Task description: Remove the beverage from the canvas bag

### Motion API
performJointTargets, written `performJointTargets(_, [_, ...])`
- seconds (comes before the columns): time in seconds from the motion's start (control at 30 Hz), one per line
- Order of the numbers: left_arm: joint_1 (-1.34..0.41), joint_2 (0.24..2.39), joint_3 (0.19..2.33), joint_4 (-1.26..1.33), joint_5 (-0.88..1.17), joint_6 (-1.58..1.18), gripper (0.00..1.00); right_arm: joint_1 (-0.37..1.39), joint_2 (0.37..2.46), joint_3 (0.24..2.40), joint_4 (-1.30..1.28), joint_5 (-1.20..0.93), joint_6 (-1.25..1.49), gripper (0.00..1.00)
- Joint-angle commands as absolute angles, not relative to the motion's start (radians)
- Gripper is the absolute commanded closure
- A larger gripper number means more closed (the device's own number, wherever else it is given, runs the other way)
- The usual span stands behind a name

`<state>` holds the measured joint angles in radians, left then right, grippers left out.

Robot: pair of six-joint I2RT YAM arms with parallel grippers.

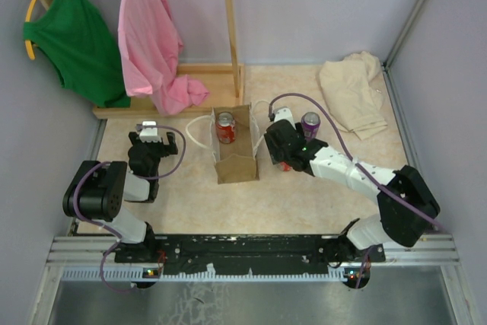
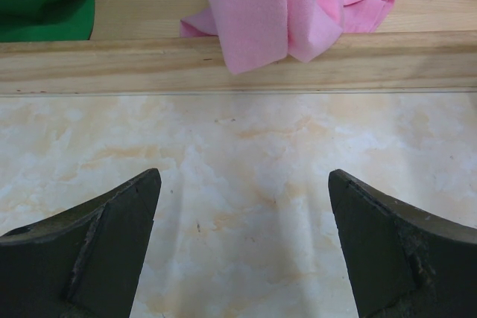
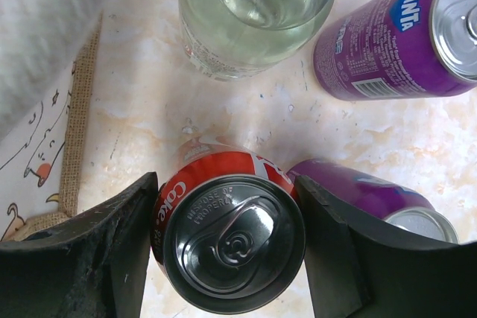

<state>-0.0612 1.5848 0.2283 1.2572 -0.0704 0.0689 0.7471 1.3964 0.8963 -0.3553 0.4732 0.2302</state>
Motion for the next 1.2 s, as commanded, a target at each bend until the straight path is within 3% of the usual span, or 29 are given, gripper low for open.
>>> performJointTargets(0.0, [-0.065,1.595,0.241,1.284,-0.077,0.073,0.00,0.732,1.407,0.922,-0.263,0.470,0.245,0.66])
performJointTargets(0.07, [-0.066,1.595,0.241,1.285,-0.077,0.073,0.00,0.732,1.418,0.926,-0.269,0.469,0.248,0.46])
performJointTargets(0.13, [-0.066,1.595,0.241,1.285,-0.077,0.073,0.00,0.732,1.427,0.931,-0.279,0.471,0.253,0.33])
performJointTargets(0.33, [-0.065,1.595,0.241,1.285,-0.077,0.073,0.00,0.732,1.418,0.942,-0.305,0.490,0.258,0.13])
performJointTargets(0.6, [-0.066,1.596,0.241,1.285,-0.077,0.073,0.00,0.752,1.324,1.008,-0.368,0.569,0.229,0.11])
performJointTargets(0.8, [-0.065,1.595,0.240,1.285,-0.076,0.074,0.00,0.865,1.227,1.157,-0.411,0.792,0.139,0.12])
performJointTargets(0.93, [-0.066,1.595,0.241,1.285,-0.077,0.073,0.00,0.930,1.188,1.233,-0.350,0.807,0.069,0.14])
performJointTargets(1.17, [-0.065,1.596,0.241,1.285,-0.076,0.073,0.00,0.951,1.257,1.325,-0.309,0.560,0.039,0.38])
